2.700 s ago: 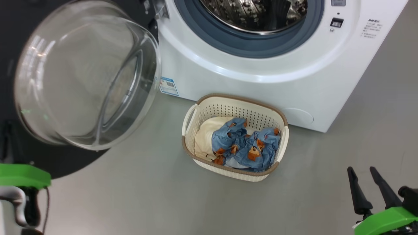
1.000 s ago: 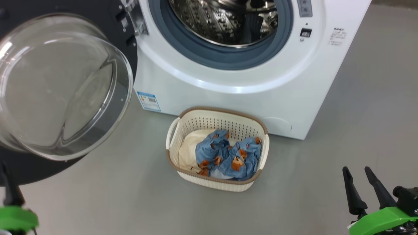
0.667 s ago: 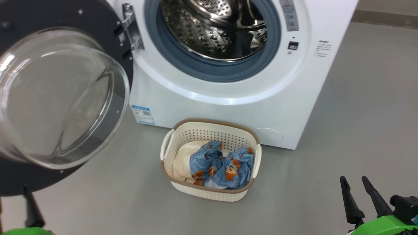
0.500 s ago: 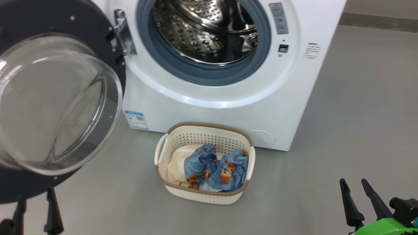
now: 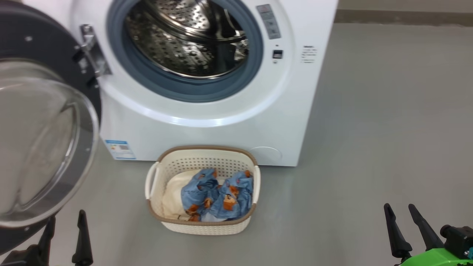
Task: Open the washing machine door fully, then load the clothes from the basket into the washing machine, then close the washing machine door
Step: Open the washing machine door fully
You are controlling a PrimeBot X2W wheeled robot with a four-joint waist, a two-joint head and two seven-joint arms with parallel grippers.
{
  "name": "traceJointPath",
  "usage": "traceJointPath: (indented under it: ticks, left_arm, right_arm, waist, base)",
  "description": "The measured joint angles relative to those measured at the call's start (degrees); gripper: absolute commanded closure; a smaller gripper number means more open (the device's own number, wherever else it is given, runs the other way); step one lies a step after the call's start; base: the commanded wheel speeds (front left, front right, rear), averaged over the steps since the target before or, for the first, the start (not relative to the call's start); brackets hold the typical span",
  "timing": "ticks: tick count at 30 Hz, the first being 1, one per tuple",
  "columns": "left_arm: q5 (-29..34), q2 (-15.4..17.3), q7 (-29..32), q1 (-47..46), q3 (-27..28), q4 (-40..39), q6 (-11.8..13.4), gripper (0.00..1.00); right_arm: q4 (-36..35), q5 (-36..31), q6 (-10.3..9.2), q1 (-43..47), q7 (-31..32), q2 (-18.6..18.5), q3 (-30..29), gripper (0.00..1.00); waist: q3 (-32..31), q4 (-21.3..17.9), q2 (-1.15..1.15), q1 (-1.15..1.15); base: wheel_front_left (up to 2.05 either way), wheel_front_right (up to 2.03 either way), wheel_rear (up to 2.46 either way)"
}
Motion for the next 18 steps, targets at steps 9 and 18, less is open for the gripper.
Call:
traceJointPath:
  ticks: [9,18]
  left_arm:
    - [-0.90,1.15,0.00,-0.10,-3.67,-1.12,0.00,0.00]
    - [-3.13,2.10,0.00,-0.31,-7.33,-1.20,0.00,0.00]
  right_arm:
    - [-0.27,0.00,0.00,-0.11,0.00,0.03,-0.10,0.00]
    - [-0.46,0.00,0.00,-0.12,0.00,0.18,-1.30,0.00]
  waist:
    - [1.13,-4.62,0.00,0.00]
    - [1.56,-7.89,0.00,0.00]
  base:
    - [0.00,0.00,0.00]
    - [0.00,0.00,0.00]
